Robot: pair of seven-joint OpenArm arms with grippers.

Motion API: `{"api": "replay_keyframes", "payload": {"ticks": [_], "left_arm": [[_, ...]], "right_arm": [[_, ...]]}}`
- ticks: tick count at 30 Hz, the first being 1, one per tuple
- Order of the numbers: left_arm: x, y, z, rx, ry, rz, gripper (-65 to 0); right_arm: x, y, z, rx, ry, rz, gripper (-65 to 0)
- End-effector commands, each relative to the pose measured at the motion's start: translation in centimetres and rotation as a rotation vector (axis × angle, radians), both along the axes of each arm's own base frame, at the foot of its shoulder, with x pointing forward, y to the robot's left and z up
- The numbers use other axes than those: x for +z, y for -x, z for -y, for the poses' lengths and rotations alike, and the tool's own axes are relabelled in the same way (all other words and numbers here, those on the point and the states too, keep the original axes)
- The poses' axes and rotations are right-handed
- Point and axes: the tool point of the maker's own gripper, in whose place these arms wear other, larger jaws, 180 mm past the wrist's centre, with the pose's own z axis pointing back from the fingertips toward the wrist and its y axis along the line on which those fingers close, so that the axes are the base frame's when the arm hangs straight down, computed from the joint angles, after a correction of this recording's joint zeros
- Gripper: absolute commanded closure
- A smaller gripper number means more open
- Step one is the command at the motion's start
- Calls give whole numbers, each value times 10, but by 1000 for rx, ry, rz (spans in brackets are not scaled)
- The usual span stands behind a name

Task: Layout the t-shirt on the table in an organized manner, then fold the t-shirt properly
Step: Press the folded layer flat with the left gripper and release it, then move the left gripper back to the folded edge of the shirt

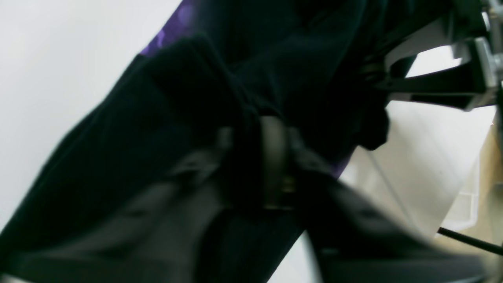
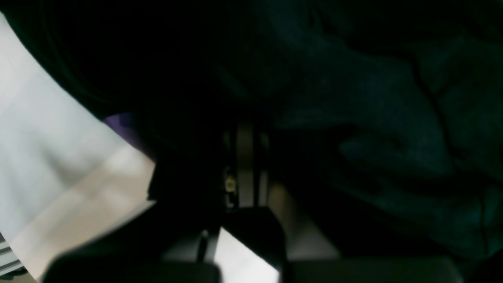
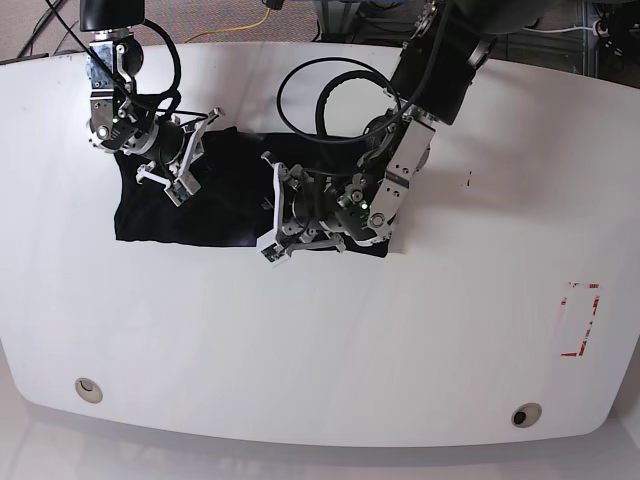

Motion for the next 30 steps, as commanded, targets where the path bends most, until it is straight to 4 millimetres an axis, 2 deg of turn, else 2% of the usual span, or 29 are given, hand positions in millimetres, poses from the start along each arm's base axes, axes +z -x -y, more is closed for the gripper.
{"api": "replay_keyframes", "payload": {"ticks": [1,2,3,6,8,11,17,19,21,23,25,29,30], "left_arm": [[18,-14,9,-3,36,43,-322],[18,-14,9,-3,36,43,-365],[19,-14,9,-4,39,45,-449],[22,-17,9,-2,40,54,-583],[29,-20,10,-3,48,73,-635],[53,-31,13,-7,73,140,-646],[91,-35,14,-28,115,201,-646],[105,-44,4,17,132,239,-646],[108,-51,-12,64,130,258,-646],[101,-52,-34,116,117,256,-635],[92,-51,-56,165,97,253,-583],[80,-47,-87,235,96,260,-383],[74,-44,-95,246,86,256,-307]], "right_arm": [[-2,2,7,11,44,-17,-5],[-2,2,7,11,44,-17,-5],[-2,2,7,11,44,-17,-5],[-2,2,7,11,44,-17,-5],[-3,3,7,11,44,-19,-5],[-3,3,7,11,44,-19,-5],[-3,3,7,13,44,-19,-5],[-3,3,7,13,44,-19,-5],[-3,3,7,13,44,-19,-5],[-3,3,7,11,44,-19,-5],[-3,3,7,11,44,-19,-5],[-3,3,7,11,44,-19,-5],[-3,3,7,11,44,-19,-5]]}}
